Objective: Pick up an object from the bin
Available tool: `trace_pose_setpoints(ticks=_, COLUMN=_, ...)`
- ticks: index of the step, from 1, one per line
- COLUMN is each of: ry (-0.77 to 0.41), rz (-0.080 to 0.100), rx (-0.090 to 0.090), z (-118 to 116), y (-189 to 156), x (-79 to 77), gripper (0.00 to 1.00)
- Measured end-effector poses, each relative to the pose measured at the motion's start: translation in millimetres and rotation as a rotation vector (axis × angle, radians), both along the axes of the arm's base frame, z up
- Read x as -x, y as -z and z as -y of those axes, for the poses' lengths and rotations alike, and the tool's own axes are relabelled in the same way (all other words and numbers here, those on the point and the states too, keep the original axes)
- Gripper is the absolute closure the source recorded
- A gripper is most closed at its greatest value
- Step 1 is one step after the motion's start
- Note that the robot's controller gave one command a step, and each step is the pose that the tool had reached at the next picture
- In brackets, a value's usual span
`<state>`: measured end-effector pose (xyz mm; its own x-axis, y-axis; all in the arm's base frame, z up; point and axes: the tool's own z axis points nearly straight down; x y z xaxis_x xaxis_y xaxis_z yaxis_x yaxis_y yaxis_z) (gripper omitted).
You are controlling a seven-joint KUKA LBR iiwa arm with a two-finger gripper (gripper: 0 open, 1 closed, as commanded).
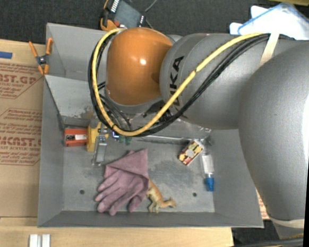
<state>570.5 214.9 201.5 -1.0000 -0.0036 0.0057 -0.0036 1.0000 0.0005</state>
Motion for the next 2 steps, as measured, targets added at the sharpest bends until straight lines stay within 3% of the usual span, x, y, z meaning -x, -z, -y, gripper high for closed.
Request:
trace_pose_setpoints(ticks=1, ry=0.002, rz=0.007, rx=-0.001, z=1, y=-5, x=-1.6, gripper=0.00)
trace_pose_setpoints(ticks=2, ry=-0.320, rz=0.007, rx=-0.002, z=43, y=83, x=31.8, gripper=0.00)
